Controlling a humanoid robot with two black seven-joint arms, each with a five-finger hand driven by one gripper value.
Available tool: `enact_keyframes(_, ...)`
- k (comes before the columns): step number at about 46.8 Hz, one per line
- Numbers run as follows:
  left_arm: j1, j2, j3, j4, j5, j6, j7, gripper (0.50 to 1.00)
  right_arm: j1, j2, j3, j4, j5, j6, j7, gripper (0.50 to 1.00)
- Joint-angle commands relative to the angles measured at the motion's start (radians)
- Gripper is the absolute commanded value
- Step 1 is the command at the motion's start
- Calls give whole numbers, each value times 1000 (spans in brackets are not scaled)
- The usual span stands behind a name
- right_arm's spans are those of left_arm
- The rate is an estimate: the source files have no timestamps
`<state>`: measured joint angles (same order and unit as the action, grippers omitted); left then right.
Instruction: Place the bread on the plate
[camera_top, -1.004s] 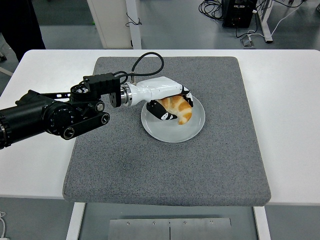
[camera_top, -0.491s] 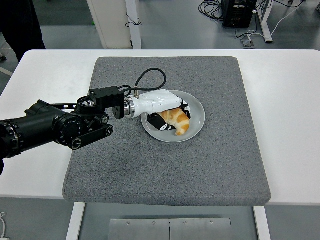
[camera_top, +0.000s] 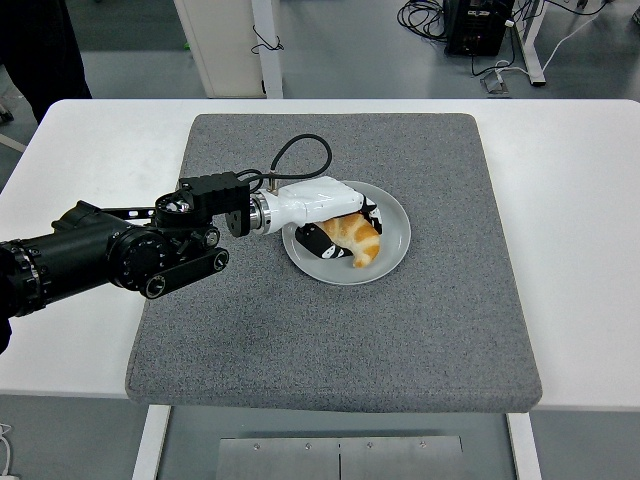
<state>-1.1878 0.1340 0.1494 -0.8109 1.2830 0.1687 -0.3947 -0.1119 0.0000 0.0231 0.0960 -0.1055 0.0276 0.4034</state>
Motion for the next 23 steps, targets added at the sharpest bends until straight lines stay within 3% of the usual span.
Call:
enact_keyframes(1, -1, 1, 3, -11, -28, 0, -12, 966, 0, 0, 1, -1, 0, 0, 0, 1000)
enact_keyframes(6, -3, 12, -1, -14, -53, -2, -32, 969, 0, 0, 0, 1, 1, 0, 0, 1000)
enact_keyframes(12, -10, 36, 1, -28, -56, -6, -99, 971, 0, 0, 0, -1, 0, 0, 0, 1000)
enact_keyframes(23, -76, 168, -14, -152, -96, -31, -107, 971, 0, 0, 1, 1, 0, 0, 0, 1000)
